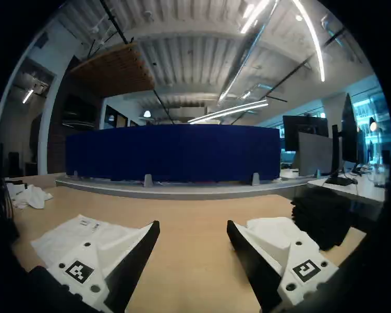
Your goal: Fold towel
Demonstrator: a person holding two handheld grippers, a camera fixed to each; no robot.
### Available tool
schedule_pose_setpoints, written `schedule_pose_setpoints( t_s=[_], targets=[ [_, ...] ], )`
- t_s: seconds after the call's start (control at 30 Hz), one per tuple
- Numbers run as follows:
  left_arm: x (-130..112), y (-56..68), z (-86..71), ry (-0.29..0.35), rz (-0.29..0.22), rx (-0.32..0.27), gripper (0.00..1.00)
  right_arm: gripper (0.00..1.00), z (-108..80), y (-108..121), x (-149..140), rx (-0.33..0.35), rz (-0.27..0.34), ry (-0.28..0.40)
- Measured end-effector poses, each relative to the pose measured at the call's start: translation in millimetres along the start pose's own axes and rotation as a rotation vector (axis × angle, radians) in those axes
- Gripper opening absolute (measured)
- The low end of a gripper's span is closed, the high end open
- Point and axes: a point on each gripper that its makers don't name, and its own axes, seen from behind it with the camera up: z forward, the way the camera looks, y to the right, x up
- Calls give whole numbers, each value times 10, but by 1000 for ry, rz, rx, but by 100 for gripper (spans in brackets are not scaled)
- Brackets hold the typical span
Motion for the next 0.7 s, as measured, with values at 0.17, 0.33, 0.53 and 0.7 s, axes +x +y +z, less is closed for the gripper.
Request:
schedule_pose_setpoints(
  t_s=[0.17,0.33,0.53,0.7],
  targets=[
    [8,5,-4,0,0,0,95,100,-6,5,8,-1,-1,0],
    [4,2,-9,0,-1,0,95,100,-14,5,14,-1,-1,0],
    [6,2,-5,0,0,0,95,100,-15,7,11,-1,-2,0],
    [2,0,-3,0,-1,0,95,100,-9,5,8,-1,-2,0]
  ],
)
